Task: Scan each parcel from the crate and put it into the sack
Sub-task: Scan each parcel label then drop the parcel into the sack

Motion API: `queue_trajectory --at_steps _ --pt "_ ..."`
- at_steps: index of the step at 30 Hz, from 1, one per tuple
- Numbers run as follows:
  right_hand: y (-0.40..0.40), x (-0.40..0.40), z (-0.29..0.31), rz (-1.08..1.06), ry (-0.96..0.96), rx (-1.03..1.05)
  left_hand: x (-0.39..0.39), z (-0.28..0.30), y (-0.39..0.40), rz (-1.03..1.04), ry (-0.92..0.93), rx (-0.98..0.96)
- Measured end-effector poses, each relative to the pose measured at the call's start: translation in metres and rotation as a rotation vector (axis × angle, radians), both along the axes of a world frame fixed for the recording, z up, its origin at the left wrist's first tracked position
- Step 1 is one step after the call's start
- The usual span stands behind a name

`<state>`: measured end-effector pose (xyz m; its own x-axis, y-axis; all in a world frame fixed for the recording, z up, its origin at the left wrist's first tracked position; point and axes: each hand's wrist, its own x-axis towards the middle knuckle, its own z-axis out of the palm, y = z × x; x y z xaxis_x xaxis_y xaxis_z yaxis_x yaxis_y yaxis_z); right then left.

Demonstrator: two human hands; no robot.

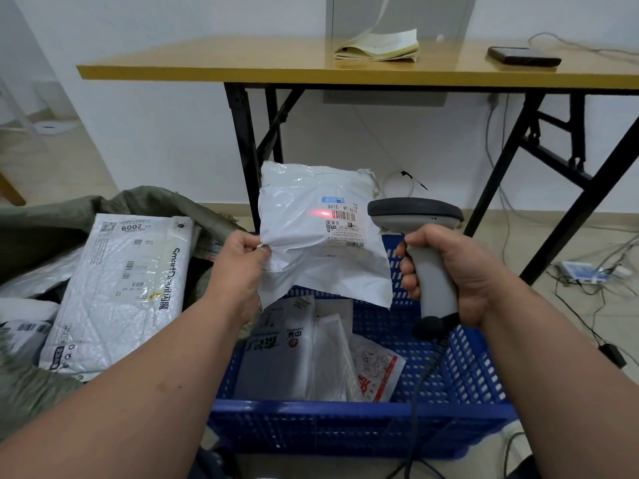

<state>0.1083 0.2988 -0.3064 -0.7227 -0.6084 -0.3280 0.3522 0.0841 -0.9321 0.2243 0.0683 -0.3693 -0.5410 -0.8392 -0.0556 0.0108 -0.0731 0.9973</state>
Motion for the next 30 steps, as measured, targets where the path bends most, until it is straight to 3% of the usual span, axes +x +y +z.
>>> queue_trajectory --at_steps 18,23,30 --pt "-0.030 0.006 -0.005 -0.017 0.076 0.106 0.034 0.006 -0.022 0.066 -0.025 0.036" --pt "-0.061 0.023 -0.012 0.003 0.119 0.134 0.068 0.012 -0.049 0.215 -0.065 -0.006" --pt "-0.126 0.061 -0.022 0.098 0.080 0.101 0.126 0.021 -0.110 0.636 0.031 0.152"
